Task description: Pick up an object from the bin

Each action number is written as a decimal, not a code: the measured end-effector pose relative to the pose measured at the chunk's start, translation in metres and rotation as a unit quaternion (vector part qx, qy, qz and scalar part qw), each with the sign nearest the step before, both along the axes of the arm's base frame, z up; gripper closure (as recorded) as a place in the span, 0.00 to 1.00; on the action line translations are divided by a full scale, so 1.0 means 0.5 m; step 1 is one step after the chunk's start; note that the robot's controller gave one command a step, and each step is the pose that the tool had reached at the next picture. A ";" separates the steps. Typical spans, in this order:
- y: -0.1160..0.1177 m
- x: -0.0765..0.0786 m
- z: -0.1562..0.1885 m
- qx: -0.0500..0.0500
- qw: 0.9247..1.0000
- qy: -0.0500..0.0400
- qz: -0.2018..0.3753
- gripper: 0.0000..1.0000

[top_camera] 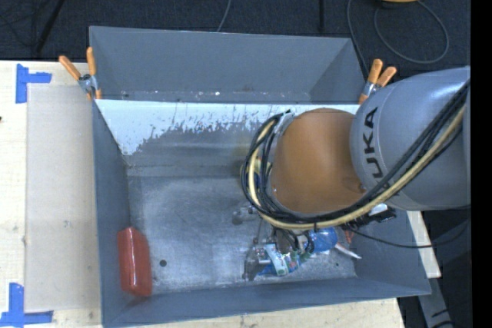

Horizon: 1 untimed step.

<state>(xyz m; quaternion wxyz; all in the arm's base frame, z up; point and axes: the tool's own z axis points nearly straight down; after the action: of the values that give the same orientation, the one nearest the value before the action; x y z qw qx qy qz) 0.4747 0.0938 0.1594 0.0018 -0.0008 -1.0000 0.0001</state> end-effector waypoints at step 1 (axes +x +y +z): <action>-0.071 0.033 -0.072 0.001 0.996 -0.004 0.087 0.00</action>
Offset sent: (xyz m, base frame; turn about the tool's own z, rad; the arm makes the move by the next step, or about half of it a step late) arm 0.0136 -0.1395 -0.0499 -0.2036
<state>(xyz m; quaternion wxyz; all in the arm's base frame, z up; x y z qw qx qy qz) 0.4914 0.0584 0.1233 -0.0022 0.0864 -0.9963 -0.0011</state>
